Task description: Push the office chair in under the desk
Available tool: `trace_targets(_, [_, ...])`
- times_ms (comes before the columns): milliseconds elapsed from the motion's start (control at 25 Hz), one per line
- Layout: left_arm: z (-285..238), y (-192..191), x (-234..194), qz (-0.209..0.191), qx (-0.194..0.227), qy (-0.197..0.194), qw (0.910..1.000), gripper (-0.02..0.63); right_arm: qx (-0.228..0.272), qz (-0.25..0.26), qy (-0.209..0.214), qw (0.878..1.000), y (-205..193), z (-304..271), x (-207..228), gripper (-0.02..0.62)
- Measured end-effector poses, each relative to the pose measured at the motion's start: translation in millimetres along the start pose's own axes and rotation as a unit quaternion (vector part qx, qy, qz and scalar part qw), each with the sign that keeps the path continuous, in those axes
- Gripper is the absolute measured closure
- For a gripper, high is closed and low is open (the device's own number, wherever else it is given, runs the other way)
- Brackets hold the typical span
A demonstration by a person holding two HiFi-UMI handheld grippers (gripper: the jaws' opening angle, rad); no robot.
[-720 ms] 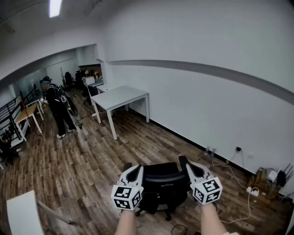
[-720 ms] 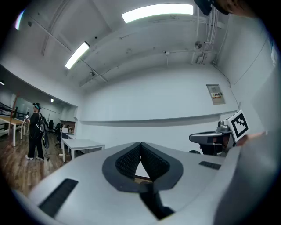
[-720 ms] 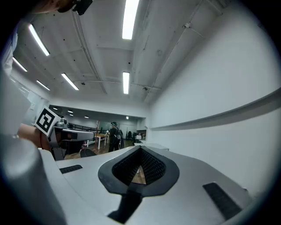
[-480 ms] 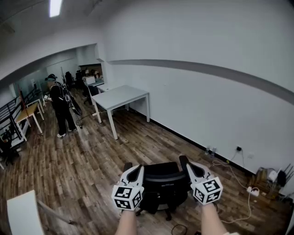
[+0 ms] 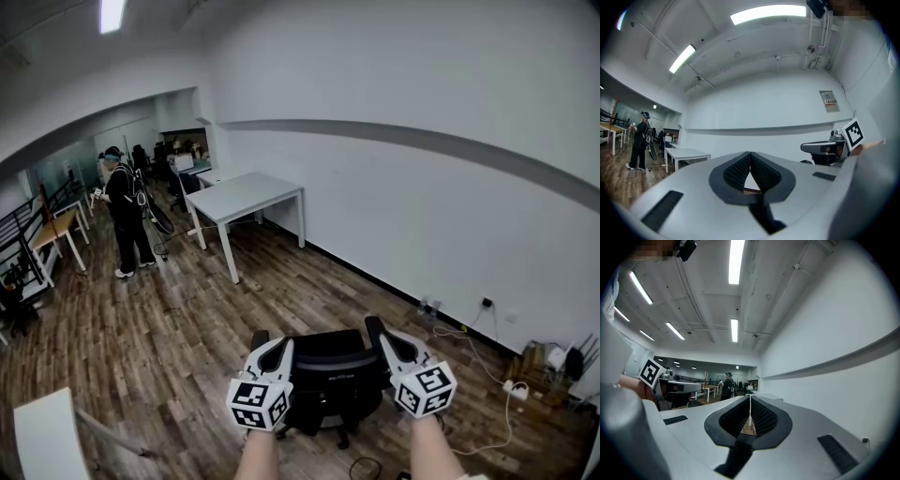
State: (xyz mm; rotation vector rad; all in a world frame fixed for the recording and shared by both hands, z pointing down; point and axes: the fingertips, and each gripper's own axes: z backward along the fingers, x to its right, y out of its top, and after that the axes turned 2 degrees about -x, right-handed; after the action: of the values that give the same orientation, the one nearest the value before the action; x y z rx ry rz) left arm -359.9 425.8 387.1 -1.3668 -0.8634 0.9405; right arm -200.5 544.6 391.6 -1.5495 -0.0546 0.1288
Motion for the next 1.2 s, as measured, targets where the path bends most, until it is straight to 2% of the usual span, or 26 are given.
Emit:
trace_targets(240, [3.9,2.9,4.0,-0.009,0.0,-0.017,0.9998,0.603,-0.012,0.012,0.009,1.0,-2.3,1.5,-1.2,0.561])
trace_targets(560, [10.8,-0.5,2.6,-0.024,-0.02,-0.02,0.9993,0.598,-0.03,0.032,0.024,0.999,-2.3,10.3,-1.1,0.56])
trace_targets(880, [20.4,-0.7,2.2,-0.06,-0.052,-0.043,0.9959,0.475,-0.072,0.083,0.051,0.993,-6.2,22.5,-0.2,0.549])
trace_targets(1000, [25.8,-2.5,1.4,-0.075,-0.068,-0.055,0.9933,0.431,-0.093,0.098,0.069,0.988,-11.4,25.5,-4.3,0.491])
trace_targets(1200, [32.8,-9.6,6.7,-0.105,-0.095,-0.077,0.9869,0.388,-0.131,0.128,0.093,0.979,-22.1,31.2,-10.1,0.449])
